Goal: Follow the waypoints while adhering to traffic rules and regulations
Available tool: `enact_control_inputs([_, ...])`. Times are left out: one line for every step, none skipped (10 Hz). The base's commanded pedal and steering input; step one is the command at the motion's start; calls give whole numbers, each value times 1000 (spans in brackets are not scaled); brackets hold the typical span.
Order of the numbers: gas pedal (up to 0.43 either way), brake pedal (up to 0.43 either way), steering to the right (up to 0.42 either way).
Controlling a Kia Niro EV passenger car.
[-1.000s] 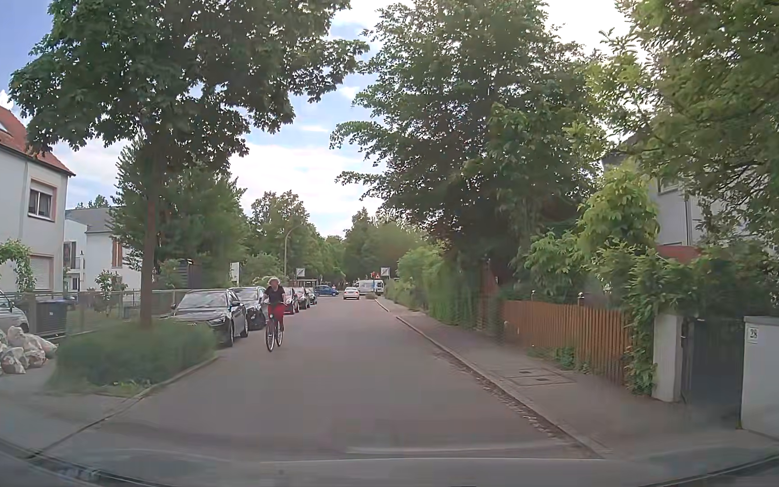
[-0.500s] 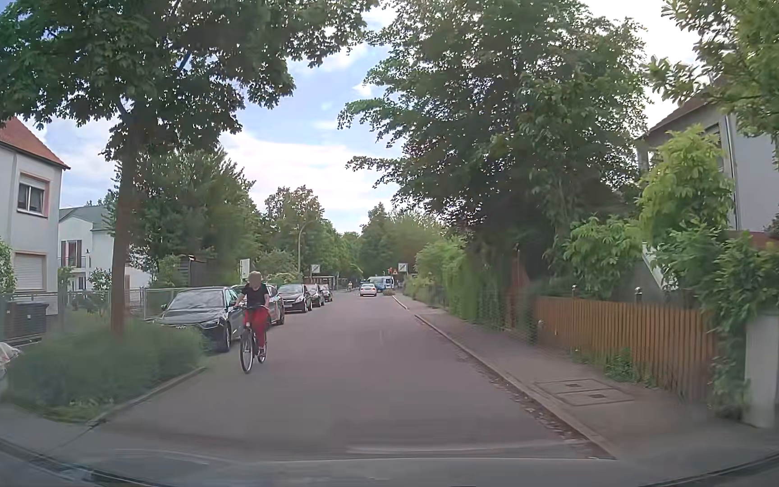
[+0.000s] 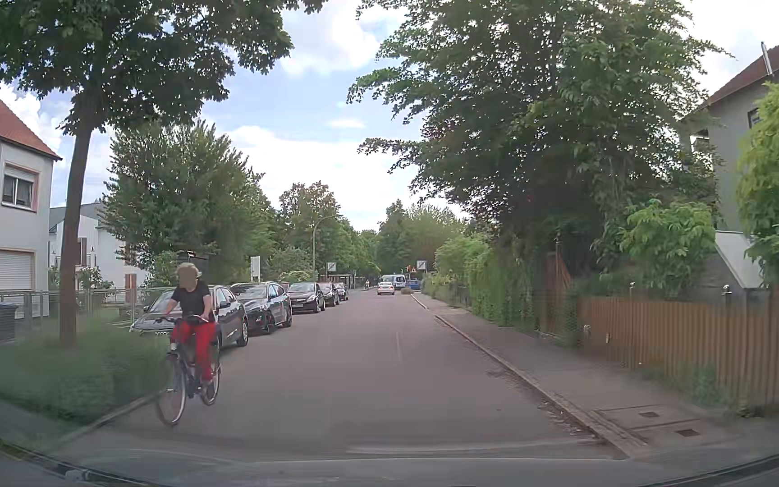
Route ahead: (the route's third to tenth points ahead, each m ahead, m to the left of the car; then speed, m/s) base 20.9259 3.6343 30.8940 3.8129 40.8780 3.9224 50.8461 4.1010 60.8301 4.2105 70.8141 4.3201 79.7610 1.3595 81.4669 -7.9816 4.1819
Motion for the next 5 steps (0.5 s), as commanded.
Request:
enact_control_inputs([150,18,-50])
enact_control_inputs([150,18,-35])
enact_control_inputs([150,18,-25])
enact_control_inputs([150,18,-21])
enact_control_inputs([138,18,-24])
